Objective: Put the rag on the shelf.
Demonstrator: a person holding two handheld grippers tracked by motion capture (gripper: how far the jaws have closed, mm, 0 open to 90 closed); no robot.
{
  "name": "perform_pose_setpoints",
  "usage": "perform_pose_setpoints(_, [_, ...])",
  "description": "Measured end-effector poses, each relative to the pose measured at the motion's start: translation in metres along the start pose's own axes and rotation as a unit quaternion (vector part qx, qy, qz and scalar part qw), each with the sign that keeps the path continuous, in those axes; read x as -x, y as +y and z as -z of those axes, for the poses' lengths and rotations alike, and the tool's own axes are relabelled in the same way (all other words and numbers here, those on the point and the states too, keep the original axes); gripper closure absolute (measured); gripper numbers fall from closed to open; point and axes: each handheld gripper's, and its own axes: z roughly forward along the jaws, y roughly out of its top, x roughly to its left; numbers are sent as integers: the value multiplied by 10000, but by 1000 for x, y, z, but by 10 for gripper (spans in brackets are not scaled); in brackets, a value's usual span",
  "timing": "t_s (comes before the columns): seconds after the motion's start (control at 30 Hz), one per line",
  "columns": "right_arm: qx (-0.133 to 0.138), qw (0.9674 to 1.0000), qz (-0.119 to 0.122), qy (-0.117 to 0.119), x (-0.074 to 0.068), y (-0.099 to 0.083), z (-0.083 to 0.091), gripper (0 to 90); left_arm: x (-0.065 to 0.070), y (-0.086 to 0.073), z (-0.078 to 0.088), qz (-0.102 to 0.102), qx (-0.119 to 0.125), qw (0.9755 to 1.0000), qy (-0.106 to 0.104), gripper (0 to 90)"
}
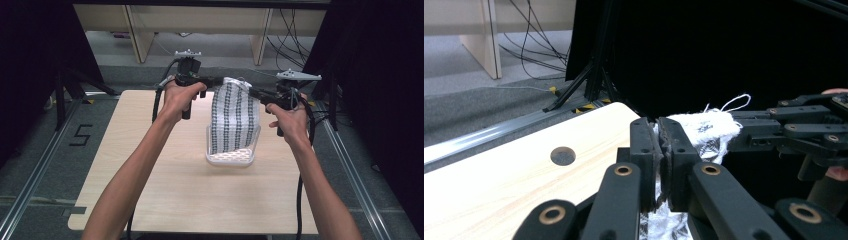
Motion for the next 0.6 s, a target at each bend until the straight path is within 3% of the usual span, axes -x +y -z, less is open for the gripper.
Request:
perform_pose_setpoints(0.1, [-75, 9998, -144, -67, 2, -2, -5, 855, -4, -2, -5, 90, -59, 9999, -14, 848])
perform_pose_setpoints(0.13, [-107, 9999, -78, -70, 8, -3, -11, 853, -7, -3, -8, 130, -52, 9999, -30, 846])
perform_pose_setpoints(0.23, [-155, 9997, -118, -126, 13, -5, -17, 853, -14, -5, -13, 223, -91, 9997, 98, 844])
perform_pose_setpoints(0.3, [-288, 9991, -287, -135, 19, -9, -26, 847, -21, -11, -18, 370, -135, 9992, 53, 836])
perform_pose_setpoints(0.47, [-364, 9982, -441, -195, 19, -14, -33, 842, -30, -20, -24, 467, -236, 9986, 63, 799])
perform_pose_setpoints(0.5, [-367, 9986, -326, -195, 22, -16, -36, 830, -33, -24, -26, 499, -288, 9983, -4, 781])
perform_pose_setpoints(0.57, [-440, 9982, -340, -233, 22, -17, -37, 809, -34, -25, -27, 507, -314, 9982, -10, 706])
perform_pose_setpoints(0.6, [-591, 9972, -363, -293, 23, -19, -40, 725, -34, -27, -28, 529, -362, 9979, 46, 641])
